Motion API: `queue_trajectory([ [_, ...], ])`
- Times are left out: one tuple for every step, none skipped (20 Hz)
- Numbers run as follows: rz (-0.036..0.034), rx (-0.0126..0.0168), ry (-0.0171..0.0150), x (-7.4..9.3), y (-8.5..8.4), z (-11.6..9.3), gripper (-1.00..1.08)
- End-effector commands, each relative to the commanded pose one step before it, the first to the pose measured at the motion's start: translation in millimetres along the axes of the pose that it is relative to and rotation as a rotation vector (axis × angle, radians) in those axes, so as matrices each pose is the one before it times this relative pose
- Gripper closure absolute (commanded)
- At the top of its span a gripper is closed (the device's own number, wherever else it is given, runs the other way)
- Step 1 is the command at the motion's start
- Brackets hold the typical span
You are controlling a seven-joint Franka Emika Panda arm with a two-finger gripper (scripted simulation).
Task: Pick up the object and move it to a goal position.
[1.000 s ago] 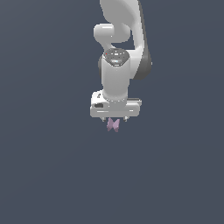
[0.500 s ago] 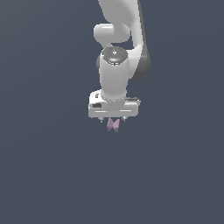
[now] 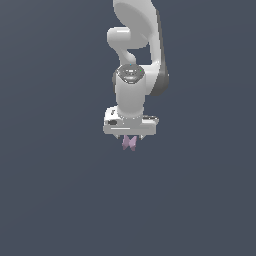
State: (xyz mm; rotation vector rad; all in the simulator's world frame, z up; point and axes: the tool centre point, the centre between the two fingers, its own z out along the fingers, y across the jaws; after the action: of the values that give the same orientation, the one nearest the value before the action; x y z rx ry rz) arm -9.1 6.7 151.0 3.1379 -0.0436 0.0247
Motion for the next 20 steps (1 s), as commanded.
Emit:
queue_trajectory([
  [0.03422, 0.00137, -0.00427, -10.30, -0.64, 14.90, -0.92],
  [0.01552, 0.00045, -0.00163, -4.71, -0.02, 6.42, -0.92],
  [0.01444, 0.00031, -0.00150, -4.46, 0.09, 5.87, -0.92],
  [0.01335, 0.00020, -0.00138, -4.17, 0.20, 5.34, -0.92],
  [0.01218, 0.00010, -0.00125, -3.87, 0.24, 4.81, -0.92],
  [0.01108, 0.00003, -0.00112, -3.54, 0.31, 4.31, -0.92],
  [0.00992, -0.00002, -0.00100, -3.20, 0.33, 3.81, -0.92],
  [0.00877, -0.00006, -0.00087, -2.85, 0.34, 3.33, -0.92],
  [0.00761, -0.00008, -0.00075, -2.49, 0.33, 2.86, -0.92],
  [0.00646, -0.00009, -0.00063, -2.12, 0.31, 2.41, -0.92],
  [0.00528, -0.00009, -0.00051, -1.75, 0.27, 1.95, -0.92],
  [0.00412, -0.00008, -0.00040, -1.36, 0.23, 1.51, -0.92],
  [0.00292, -0.00006, -0.00028, -0.98, 0.15, 1.08, -0.92],
  [0.00175, -0.00004, -0.00017, -0.59, 0.09, 0.64, -0.92],
  [0.00069, -0.00002, -0.00007, -0.18, 0.09, 0.22, -0.92],
  [-0.00396, -0.00014, -0.00070, 0.85, -0.25, -0.90, -0.92],
  [0.00000, 0.00000, 0.00000, -0.02, -0.01, 0.35, -0.92],
  [0.00000, 0.00000, 0.00000, -0.06, -0.03, 1.03, -0.92],
  [0.00000, 0.00000, 0.00000, -0.09, -0.06, 1.72, -0.92],
  [0.00048, 0.00000, 0.00008, -0.09, 0.19, 2.35, -0.92],
])
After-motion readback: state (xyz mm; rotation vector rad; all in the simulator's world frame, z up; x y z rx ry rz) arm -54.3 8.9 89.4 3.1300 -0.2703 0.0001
